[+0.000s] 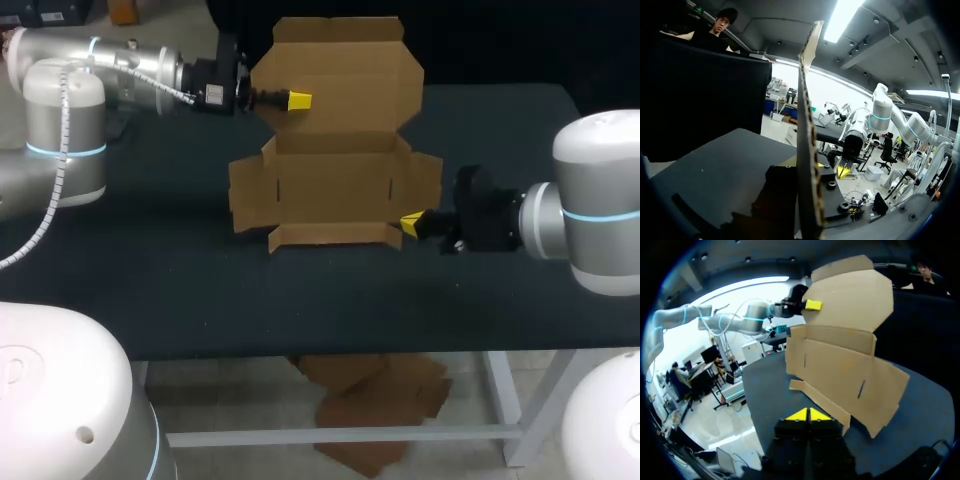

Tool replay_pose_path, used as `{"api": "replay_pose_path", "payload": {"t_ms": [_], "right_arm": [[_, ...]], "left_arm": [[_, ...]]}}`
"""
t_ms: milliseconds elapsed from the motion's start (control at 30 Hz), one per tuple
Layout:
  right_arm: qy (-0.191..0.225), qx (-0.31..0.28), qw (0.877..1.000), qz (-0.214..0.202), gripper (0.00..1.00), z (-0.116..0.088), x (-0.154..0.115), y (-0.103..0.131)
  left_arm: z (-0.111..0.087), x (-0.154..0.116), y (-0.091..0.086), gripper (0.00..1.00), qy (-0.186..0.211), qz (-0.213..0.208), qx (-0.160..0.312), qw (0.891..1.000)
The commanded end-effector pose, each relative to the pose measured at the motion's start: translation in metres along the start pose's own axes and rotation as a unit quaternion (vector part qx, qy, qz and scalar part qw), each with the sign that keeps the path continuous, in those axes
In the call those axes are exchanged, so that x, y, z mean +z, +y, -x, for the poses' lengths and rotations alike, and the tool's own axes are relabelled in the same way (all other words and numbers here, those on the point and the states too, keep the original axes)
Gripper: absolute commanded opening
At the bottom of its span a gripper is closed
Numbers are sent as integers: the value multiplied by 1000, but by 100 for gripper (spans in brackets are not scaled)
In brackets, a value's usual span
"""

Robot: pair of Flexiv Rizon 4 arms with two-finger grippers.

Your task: Assemble the packaging by folding the flat box into shape, placing the metal phone stand inside, and closing the box properly

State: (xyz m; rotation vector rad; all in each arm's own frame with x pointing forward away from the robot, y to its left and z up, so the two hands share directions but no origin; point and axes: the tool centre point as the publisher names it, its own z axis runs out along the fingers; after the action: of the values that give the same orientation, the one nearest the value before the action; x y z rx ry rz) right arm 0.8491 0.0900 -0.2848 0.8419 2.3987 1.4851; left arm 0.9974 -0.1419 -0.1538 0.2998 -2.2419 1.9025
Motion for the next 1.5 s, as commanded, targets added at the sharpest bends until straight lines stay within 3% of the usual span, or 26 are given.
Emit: {"api": "replay_pose_path", "payload": {"t_ms": [33,367,833,1200,1500], "right_arm": [[-4,-1,1000,-3,0,-3,4,0],[-10,-4,1000,-13,0,-7,12,0],[-10,-6,1000,-21,0,-11,39,1],[-29,3,999,-30,0,-20,59,-1],[-31,14,999,-30,0,-18,60,-1]], "left_arm": [[10,-1,3,0,30,1,4,1000],[19,0,9,0,50,-1,9,999],[21,0,15,0,9,-2,37,999],[22,0,25,0,6,-2,47,999],[23,-2,27,0,8,-3,46,999]]}}
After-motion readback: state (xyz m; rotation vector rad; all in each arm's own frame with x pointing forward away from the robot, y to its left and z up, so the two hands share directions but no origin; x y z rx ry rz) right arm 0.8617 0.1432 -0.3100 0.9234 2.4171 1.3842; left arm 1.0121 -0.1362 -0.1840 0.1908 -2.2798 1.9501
